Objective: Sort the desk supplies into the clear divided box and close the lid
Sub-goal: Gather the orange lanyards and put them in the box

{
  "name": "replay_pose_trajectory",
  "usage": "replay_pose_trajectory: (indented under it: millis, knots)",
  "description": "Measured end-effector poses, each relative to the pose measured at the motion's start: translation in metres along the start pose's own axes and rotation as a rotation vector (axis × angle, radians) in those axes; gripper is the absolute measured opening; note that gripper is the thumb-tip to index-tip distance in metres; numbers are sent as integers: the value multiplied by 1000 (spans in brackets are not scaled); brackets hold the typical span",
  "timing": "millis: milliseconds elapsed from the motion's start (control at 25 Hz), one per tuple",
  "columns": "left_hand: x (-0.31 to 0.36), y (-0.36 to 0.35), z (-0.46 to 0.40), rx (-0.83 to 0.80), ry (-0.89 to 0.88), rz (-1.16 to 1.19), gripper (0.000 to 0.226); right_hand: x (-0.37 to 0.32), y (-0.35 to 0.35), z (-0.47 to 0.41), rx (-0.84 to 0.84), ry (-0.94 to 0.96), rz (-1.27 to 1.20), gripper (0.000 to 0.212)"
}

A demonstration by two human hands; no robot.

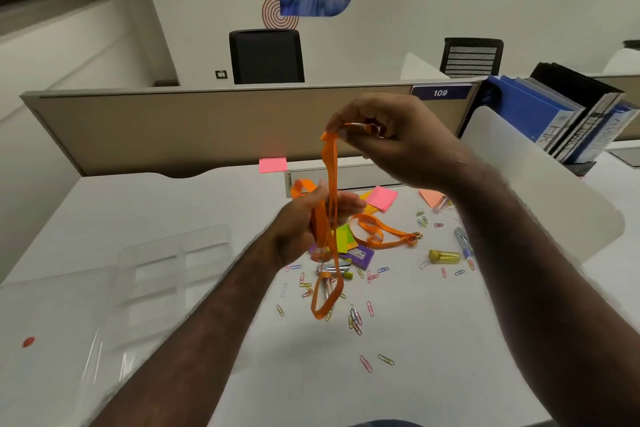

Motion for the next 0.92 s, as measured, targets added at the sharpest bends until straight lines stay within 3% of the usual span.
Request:
replay_pose_trajectory:
  millis: [80, 160, 400, 600, 680, 920]
  knots:
    - [-12, -13, 9, -171, 23, -34, 62, 3, 1, -3, 65, -18, 10, 19]
    - [-25, -22, 16, -244, 66, -78, 64, 8, 9, -4, 146, -44, 8, 21]
    - [-61, -27, 26, -267, 130, -84, 74, 24, 39, 2, 391, -60, 13, 30]
    - [-78, -17, 33, -262, 90, -292, 49, 48, 57, 13, 472, -110, 31, 33]
    - [-83, -12, 32, -197, 135, -199, 46, 56, 55, 21, 464, -134, 15, 31]
    - [-92, -11, 16, 45, 195, 473, 53, 76, -1, 69, 295, -276, -81, 26]
Point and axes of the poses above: each hand's wrist, its own z-axis away from the middle knuckle, its own y-axis out of the back of the hand, x = y × z, the point moved 4 cm from there along -z, towards the middle knuckle, and after that the axes turned 4 degrees about -z, right-handed, at the moved point
